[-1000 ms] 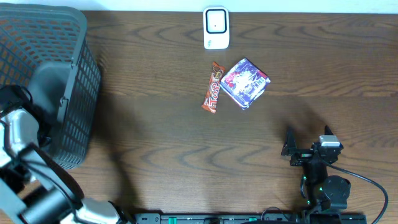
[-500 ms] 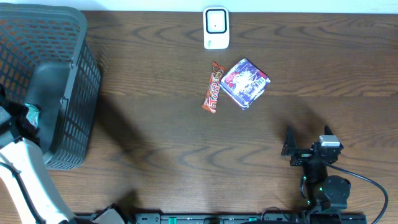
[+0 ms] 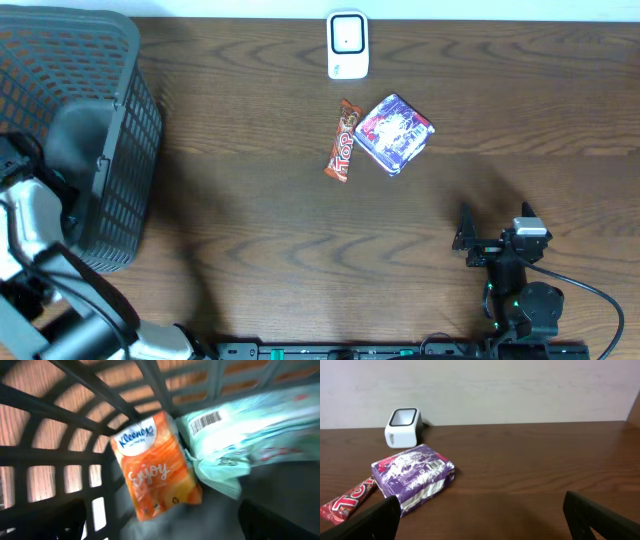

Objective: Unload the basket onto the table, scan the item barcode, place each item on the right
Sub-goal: 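Reach into the basket and grasp the orange Kleenex tissue pack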

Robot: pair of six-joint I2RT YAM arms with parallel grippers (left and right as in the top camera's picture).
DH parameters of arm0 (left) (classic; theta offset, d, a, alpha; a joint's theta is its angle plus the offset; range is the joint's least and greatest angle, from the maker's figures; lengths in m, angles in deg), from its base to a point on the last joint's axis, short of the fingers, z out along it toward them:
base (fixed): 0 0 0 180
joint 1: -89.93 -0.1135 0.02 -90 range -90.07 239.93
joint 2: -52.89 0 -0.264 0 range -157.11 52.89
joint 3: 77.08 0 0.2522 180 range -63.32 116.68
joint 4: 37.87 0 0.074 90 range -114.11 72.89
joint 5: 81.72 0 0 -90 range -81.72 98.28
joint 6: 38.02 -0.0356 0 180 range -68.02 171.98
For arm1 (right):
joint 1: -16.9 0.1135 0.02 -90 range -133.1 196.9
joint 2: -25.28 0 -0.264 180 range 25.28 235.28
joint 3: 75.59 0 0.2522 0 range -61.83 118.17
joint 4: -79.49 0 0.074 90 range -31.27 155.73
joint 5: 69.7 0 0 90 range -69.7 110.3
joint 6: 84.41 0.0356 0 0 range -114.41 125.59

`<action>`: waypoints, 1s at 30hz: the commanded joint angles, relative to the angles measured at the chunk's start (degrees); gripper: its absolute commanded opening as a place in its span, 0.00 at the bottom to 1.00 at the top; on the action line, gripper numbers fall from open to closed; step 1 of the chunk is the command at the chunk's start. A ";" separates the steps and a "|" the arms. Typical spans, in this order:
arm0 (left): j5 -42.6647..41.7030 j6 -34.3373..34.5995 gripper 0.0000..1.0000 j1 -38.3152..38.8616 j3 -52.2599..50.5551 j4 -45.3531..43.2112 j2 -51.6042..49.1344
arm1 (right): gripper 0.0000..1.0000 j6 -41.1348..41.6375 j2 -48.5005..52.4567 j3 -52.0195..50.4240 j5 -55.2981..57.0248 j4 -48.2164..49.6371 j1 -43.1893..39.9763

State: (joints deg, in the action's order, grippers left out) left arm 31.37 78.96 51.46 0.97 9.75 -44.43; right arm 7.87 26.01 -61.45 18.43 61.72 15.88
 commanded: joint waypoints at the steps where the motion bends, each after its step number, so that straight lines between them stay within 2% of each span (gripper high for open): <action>1: 3.19 -0.35 0.97 -0.22 -0.33 -0.33 -3.69 | 0.99 -0.66 -0.13 -0.07 0.02 -0.24 -0.28; 5: 3.78 -0.37 0.96 -0.87 -0.33 -1.03 -7.61 | 0.99 -0.66 -0.13 -0.07 0.02 -0.24 -0.28; 10: 3.69 -0.35 0.82 -1.38 -0.33 -1.64 -9.62 | 0.99 -0.66 -0.13 -0.07 0.02 -0.24 -0.28; 15: 2.89 -0.46 0.50 -1.38 -0.33 -2.73 -9.75 | 0.99 -0.66 -0.13 -0.07 0.02 -0.24 -0.28; 18: 2.84 -0.57 0.25 -1.38 -0.33 -2.71 -9.75 | 0.99 -0.66 -0.13 -0.07 0.02 -0.24 -0.28; 19: 2.32 -0.61 0.10 -1.38 -0.33 -2.69 -9.75 | 0.99 -0.66 -0.13 -0.07 0.02 -0.24 -0.28; 20: 1.22 -0.85 0.08 -1.38 -0.33 -2.69 -9.75 | 0.99 -0.66 -0.13 -0.07 0.02 -0.24 -0.28; 25: -2.05 -3.34 0.07 -1.31 -0.07 -0.04 -8.17 | 0.99 -0.66 -0.13 -0.07 0.02 -0.24 -0.28; 30: -5.97 -3.17 0.07 -1.20 0.87 2.60 0.09 | 0.99 -0.66 -0.13 -0.07 0.02 -0.24 -0.28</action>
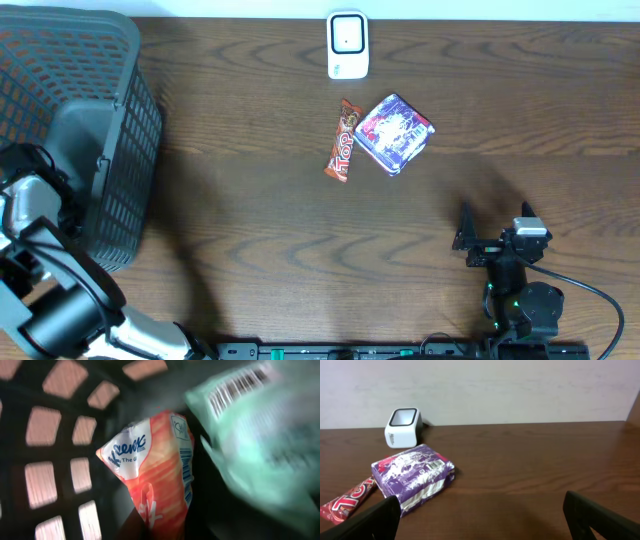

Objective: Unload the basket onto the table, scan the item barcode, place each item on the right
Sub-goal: 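Reach into the basket and grasp the orange Kleenex tissue pack, then lift the orange tissue pack and carry it to the scanner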

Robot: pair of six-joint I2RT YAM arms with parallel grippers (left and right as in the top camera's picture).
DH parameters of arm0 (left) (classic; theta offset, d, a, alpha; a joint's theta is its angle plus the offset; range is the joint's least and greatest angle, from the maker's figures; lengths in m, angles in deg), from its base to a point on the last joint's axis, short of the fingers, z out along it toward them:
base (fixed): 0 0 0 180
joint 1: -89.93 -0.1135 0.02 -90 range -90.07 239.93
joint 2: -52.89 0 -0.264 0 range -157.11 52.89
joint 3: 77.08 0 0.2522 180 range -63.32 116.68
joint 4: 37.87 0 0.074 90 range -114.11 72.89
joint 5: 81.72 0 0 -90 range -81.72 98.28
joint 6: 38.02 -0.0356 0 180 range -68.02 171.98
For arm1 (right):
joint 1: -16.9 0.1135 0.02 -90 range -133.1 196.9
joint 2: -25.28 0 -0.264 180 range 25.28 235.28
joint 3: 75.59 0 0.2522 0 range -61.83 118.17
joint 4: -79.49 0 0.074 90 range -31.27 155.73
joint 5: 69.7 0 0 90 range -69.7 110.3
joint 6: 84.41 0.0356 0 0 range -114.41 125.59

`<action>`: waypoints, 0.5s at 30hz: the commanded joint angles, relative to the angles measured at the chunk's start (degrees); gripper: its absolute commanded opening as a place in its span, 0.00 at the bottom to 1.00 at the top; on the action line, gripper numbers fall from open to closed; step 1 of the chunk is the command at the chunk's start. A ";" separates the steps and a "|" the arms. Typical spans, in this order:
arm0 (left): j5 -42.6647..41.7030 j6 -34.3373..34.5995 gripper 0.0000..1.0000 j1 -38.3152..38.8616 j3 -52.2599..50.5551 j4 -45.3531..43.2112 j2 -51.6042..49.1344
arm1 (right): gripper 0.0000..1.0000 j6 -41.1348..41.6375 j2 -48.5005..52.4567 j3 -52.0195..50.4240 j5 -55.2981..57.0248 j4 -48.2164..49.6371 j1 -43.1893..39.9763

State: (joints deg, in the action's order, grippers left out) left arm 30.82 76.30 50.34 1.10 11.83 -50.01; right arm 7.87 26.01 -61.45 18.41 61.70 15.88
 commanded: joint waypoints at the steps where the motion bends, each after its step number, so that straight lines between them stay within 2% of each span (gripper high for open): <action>1: -7.61 -0.50 0.07 -0.09 0.74 0.50 7.93 | 0.99 -0.66 -0.13 -0.07 0.04 -0.22 -0.28; 10: -34.99 -0.44 0.07 -0.09 0.74 -5.99 31.65 | 0.99 -0.66 -0.13 -0.07 0.04 -0.22 -0.28; 14: -46.27 2.60 0.07 1.03 0.74 -10.93 37.68 | 0.99 -0.66 -0.13 -0.07 0.04 -0.22 -0.28; 15: -51.28 4.00 0.07 2.29 0.74 -14.19 39.10 | 0.99 -0.66 -0.13 -0.07 0.04 -0.22 -0.28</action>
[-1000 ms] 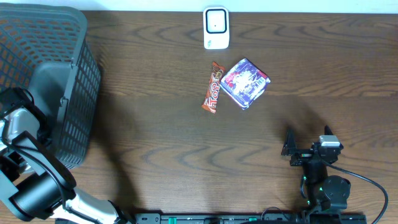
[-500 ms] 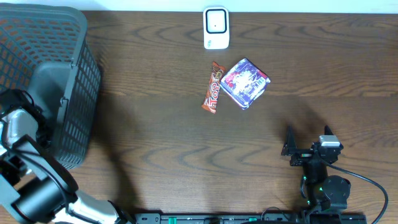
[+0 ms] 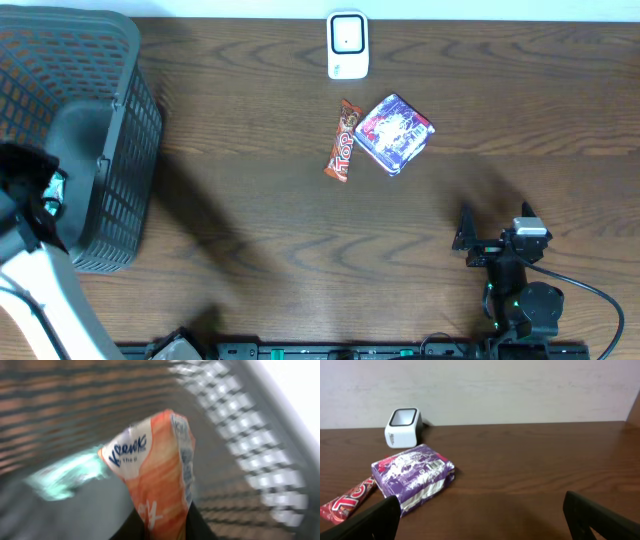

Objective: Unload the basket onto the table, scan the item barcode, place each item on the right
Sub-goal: 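Lift the orange tissue pack and carry it to the scanner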

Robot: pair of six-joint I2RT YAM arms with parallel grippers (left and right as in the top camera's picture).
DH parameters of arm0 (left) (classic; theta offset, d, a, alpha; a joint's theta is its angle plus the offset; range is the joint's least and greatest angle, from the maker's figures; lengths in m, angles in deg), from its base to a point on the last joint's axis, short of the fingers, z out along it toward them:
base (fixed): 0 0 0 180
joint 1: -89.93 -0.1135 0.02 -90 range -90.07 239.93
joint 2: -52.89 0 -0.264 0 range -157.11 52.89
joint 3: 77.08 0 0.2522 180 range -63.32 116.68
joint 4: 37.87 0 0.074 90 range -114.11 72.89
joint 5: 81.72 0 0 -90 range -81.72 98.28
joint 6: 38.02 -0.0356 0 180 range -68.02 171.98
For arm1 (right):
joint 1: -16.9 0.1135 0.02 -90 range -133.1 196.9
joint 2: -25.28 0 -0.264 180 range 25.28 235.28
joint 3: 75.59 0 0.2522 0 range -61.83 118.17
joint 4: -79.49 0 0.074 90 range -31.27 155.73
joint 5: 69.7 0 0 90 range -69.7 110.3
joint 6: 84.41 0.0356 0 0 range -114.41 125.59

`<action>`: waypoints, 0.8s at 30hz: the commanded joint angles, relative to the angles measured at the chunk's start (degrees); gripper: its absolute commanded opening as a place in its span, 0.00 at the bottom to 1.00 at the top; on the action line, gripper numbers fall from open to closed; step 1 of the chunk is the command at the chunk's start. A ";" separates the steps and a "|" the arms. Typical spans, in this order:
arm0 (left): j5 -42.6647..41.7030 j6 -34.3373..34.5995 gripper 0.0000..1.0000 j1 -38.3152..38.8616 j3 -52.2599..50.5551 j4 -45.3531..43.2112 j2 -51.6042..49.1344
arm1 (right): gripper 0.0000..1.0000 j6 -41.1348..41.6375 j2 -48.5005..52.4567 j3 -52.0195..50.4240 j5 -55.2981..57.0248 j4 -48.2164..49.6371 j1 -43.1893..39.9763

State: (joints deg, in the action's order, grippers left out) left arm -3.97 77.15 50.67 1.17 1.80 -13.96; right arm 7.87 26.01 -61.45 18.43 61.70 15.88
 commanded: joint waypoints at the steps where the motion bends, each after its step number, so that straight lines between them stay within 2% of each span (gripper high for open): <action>1: -20.48 3.72 0.07 3.41 0.68 -7.17 3.89 | 0.99 -0.66 -0.13 -0.07 0.02 -0.22 -0.28; 4: -29.05 5.16 0.07 9.16 0.68 -16.50 5.29 | 0.99 -0.66 -0.13 -0.07 0.02 -0.22 -0.28; 8: -29.83 5.97 0.07 22.64 0.68 -24.57 5.38 | 0.99 -0.66 -0.13 -0.07 0.02 -0.22 -0.28; 13: -22.43 2.62 0.08 37.99 0.68 -22.86 2.49 | 0.99 -0.66 -0.13 -0.07 0.02 -0.22 -0.28; 17: -11.23 -2.01 0.07 50.56 0.66 -20.90 -3.61 | 0.99 -0.66 -0.13 -0.07 0.02 -0.22 -0.28; 24: 3.15 -14.45 0.07 63.87 0.66 -20.90 -17.31 | 0.99 -0.66 -0.13 -0.07 0.02 -0.22 -0.28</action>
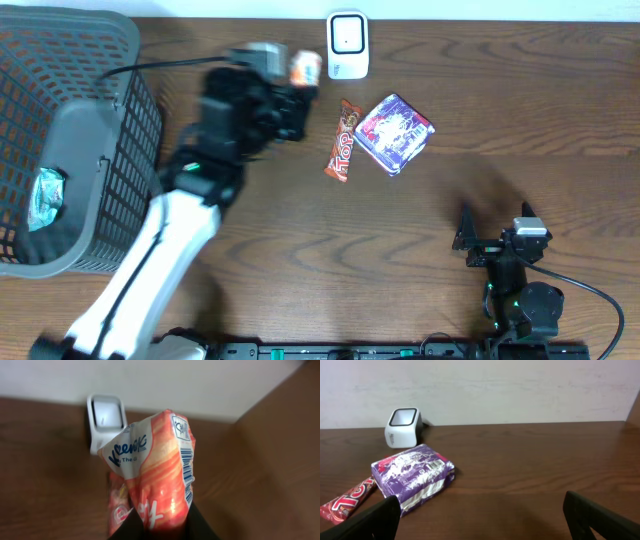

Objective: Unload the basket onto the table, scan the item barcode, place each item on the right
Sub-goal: 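Lift the orange tissue pack and carry it to the scanner, then release the orange tissue pack left of the red candy bar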

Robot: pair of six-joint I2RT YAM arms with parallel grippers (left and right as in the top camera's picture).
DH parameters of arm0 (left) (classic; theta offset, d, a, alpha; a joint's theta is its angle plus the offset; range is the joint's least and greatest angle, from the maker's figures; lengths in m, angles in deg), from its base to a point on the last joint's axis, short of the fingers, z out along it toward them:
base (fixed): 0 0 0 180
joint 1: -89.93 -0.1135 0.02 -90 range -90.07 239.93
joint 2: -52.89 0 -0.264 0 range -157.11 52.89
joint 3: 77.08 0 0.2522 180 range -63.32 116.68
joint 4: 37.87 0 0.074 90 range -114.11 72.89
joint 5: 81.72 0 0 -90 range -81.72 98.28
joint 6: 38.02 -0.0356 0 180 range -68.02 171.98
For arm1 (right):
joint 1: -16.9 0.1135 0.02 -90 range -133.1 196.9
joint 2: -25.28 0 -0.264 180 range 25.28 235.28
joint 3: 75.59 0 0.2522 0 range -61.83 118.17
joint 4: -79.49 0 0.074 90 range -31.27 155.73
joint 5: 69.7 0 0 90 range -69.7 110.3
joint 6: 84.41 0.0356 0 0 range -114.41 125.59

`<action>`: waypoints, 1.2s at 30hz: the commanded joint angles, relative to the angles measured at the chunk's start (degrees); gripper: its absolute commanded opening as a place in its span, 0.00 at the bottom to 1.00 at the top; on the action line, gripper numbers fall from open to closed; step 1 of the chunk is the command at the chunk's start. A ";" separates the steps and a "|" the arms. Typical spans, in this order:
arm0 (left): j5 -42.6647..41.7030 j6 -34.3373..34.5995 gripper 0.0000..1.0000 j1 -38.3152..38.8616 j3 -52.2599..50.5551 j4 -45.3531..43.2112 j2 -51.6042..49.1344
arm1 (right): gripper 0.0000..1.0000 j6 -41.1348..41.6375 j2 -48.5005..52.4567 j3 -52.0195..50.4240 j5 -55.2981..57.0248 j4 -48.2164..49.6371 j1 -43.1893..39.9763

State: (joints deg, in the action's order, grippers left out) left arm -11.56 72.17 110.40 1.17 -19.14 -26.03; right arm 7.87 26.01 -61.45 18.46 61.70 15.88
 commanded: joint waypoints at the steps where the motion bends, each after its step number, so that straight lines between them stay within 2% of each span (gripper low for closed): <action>1: 12.37 -11.21 0.07 5.05 0.66 0.04 -6.84 | 0.99 -0.66 -0.13 -0.07 0.00 -0.22 -0.28; 4: 17.38 -15.76 0.08 7.17 0.66 0.07 -12.57 | 0.99 -0.66 -0.13 -0.07 0.00 -0.22 -0.28; 8: 17.97 -16.76 0.08 7.54 0.66 0.07 -18.93 | 0.99 -0.66 -0.13 -0.07 0.00 -0.22 -0.28; 9: 17.94 -16.76 0.11 7.54 0.66 0.07 -20.04 | 0.99 -0.66 -0.13 -0.07 0.00 -0.22 -0.28; 11: 17.97 -16.76 0.24 7.52 0.66 0.07 -21.62 | 0.99 -0.66 -0.13 -0.07 0.00 -0.22 -0.28; 13: 17.94 -16.74 0.29 7.54 0.66 0.11 -22.62 | 0.99 -0.66 -0.13 -0.07 0.00 -0.22 -0.28; 14: 17.94 -16.74 0.43 7.54 0.66 0.20 -22.82 | 0.99 -0.66 -0.13 -0.07 0.00 -0.22 -0.28; 15: 17.94 -16.74 0.47 7.54 0.66 0.31 -22.86 | 0.99 -0.66 -0.13 -0.07 0.00 -0.22 -0.28; 18: 17.92 -16.72 0.48 7.54 0.68 0.31 -22.29 | 0.99 -0.66 -0.13 -0.07 0.00 -0.22 -0.28; 22: 17.97 -16.74 0.57 6.99 0.68 0.15 -17.14 | 0.99 -0.66 -0.13 -0.07 0.00 -0.22 -0.28; 25: 17.97 -16.72 0.57 5.38 0.68 0.11 -11.50 | 0.99 -0.66 -0.13 -0.07 0.00 -0.22 -0.28; 26: 17.97 -16.72 0.60 4.44 0.68 0.11 -9.11 | 0.99 -0.66 -0.13 -0.07 0.00 -0.22 -0.28; 27: 17.97 -16.72 0.68 3.45 0.68 0.13 -6.99 | 0.99 -0.66 -0.13 -0.07 0.00 -0.22 -0.28; 28: 17.97 -16.72 0.71 0.63 0.68 0.42 -2.08 | 0.99 -0.66 -0.13 -0.07 0.00 -0.22 -0.28; 32: 17.94 -16.72 0.73 -6.84 0.68 3.87 6.60 | 0.99 -0.66 -0.13 -0.07 0.00 -0.22 -0.28; 34: 17.94 -16.72 0.82 -10.56 0.68 6.95 9.84 | 0.99 -0.66 -0.13 -0.07 0.00 -0.22 -0.28; 36: 17.94 -16.74 0.87 -14.32 0.68 10.86 13.03 | 0.99 -0.66 -0.13 -0.07 0.00 -0.22 -0.28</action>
State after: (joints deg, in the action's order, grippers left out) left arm 5.82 55.97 100.46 1.21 -11.84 -16.41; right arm 7.87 26.01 -61.45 18.46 61.72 15.88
